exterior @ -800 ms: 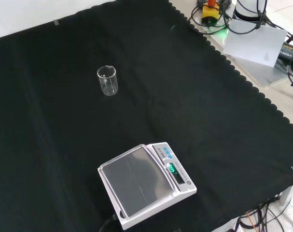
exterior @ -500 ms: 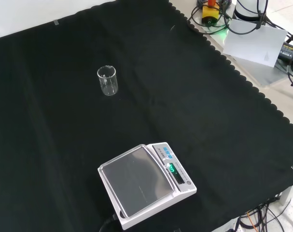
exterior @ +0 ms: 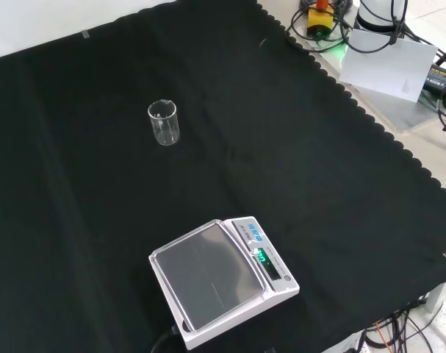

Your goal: Pick up the beaker.

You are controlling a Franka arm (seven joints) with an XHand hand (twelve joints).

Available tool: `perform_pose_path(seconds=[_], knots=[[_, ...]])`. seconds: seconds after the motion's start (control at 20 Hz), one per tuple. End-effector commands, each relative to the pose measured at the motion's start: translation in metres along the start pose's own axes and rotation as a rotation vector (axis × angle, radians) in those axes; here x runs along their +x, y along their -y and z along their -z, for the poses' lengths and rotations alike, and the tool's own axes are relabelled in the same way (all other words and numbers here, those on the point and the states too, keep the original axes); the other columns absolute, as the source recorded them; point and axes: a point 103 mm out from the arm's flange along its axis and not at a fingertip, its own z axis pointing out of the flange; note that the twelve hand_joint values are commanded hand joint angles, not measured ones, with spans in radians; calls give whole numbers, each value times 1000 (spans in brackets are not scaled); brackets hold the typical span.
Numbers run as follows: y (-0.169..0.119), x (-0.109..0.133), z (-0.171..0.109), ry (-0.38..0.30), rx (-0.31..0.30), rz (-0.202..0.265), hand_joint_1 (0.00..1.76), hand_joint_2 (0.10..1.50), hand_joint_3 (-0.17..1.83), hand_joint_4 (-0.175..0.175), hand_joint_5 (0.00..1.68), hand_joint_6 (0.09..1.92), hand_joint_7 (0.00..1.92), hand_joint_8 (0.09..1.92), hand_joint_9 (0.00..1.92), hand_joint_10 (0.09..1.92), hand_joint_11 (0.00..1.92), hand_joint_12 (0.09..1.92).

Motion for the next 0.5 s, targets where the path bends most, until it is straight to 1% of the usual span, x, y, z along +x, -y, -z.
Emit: perform_pose_path(seconds=[0.05,0.5], knots=[[-41,-4,-54,-2,86,-6,684,675,367,1,84,87,36,715,89,886,0,1183],[-100,-8,-111,-10,145,12,686,680,356,1,74,87,26,708,82,882,0,1163]])
